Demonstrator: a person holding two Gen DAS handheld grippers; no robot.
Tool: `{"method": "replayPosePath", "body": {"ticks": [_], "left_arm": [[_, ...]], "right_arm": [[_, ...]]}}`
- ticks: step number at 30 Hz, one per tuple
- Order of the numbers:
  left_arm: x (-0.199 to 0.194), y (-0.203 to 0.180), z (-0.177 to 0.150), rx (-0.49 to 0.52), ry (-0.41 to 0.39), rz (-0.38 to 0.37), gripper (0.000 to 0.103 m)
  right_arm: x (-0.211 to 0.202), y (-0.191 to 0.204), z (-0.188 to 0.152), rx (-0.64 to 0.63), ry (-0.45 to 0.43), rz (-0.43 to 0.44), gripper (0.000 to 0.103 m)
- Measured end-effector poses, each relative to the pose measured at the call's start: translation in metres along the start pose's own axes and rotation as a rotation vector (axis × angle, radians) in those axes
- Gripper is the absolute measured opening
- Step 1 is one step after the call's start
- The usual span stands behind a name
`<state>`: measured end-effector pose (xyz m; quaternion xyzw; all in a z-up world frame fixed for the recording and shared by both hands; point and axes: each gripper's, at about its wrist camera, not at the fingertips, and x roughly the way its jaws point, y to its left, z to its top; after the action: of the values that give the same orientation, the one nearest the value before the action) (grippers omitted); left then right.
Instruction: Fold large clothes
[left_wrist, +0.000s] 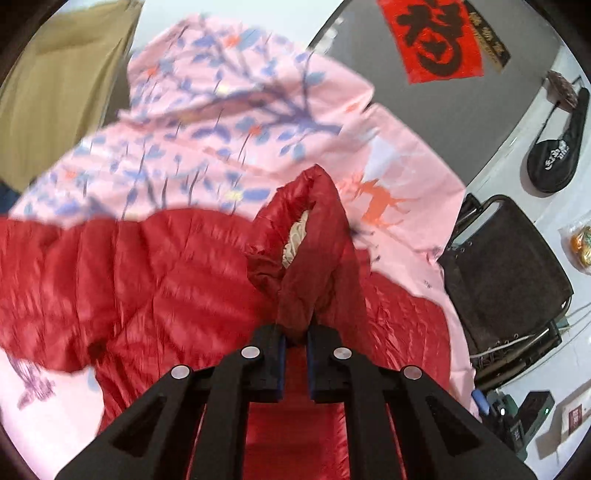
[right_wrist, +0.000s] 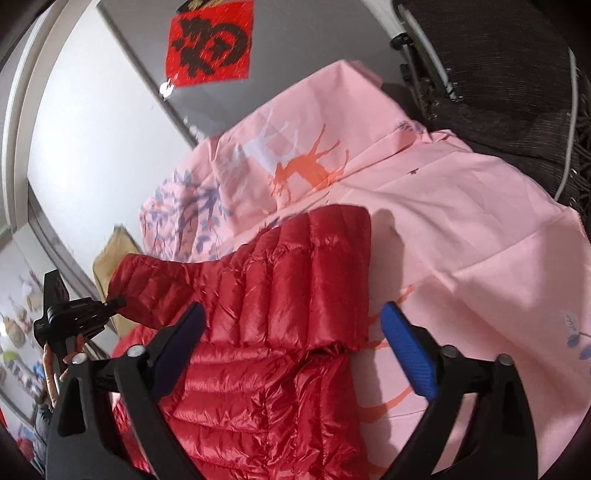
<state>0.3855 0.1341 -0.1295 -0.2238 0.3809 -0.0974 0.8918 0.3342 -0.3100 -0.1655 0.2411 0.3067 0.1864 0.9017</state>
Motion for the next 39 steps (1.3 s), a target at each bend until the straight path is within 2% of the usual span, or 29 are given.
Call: {"method": "replayPosePath", "body": {"ticks": [3,4,9,14,18,21,24,26,28,30,32,33,34,36,39], "left_arm": [[0.011,0.017,-0.018,-0.027,0.027,0.006,0.011],[0.015,0.022,-0.024,-0.036,0.037,0.013,0.011],[0.031,0.05,-0.039,-0.091,0.085,0.033,0.013],[0.042,0.072,-0.047,-0.153,0.104,0.017,0.02],[0.039,0.077,-0.047,-0.175,0.099,0.009,0.026],[0.016,0.081,-0.049,-0.21,0.054,0.014,0.026],[-0.024,0.064,-0.044,-0.169,-0.055,0.033,0.027],[-0.034,0.045,-0.037,-0.112,-0.079,0.026,0.027],[-0.031,0.015,-0.025,-0.015,-0.062,0.006,0.029],[-0.02,-0.016,-0.012,0.064,-0.056,-0.006,0.029],[-0.002,-0.042,-0.003,0.121,-0.042,-0.044,0.041],[0.006,-0.05,-0.002,0.132,-0.04,-0.046,0.053],[0.019,-0.058,0.0,0.147,-0.031,-0.048,0.06],[0.043,-0.063,0.0,0.167,-0.018,-0.028,0.061],[0.08,-0.039,-0.002,0.119,0.031,0.026,0.06]], "right_arm": [[0.01,0.01,-0.004,-0.053,0.038,-0.01,0.067],[0.012,0.013,-0.005,-0.07,0.046,-0.02,0.065],[0.029,0.014,-0.01,-0.107,0.099,-0.082,0.065],[0.055,0.0,-0.015,-0.09,0.188,-0.148,0.063],[0.069,-0.01,-0.02,-0.069,0.253,-0.174,0.062],[0.063,-0.015,-0.019,-0.055,0.241,-0.163,0.062],[0.041,-0.009,-0.008,-0.061,0.154,-0.164,0.062],[0.029,-0.003,0.002,-0.057,0.107,-0.139,0.062],[0.029,0.01,0.022,-0.067,0.089,-0.115,0.062],[0.042,0.024,0.042,-0.089,0.1,-0.12,0.062],[0.065,0.04,0.063,-0.109,0.112,-0.104,0.062],[0.078,0.046,0.069,-0.109,0.124,-0.093,0.062],[0.09,0.051,0.073,-0.105,0.134,-0.083,0.062],[0.116,0.059,0.076,-0.106,0.146,-0.086,0.062],[0.143,0.05,0.069,-0.1,0.146,-0.14,0.062]]}}
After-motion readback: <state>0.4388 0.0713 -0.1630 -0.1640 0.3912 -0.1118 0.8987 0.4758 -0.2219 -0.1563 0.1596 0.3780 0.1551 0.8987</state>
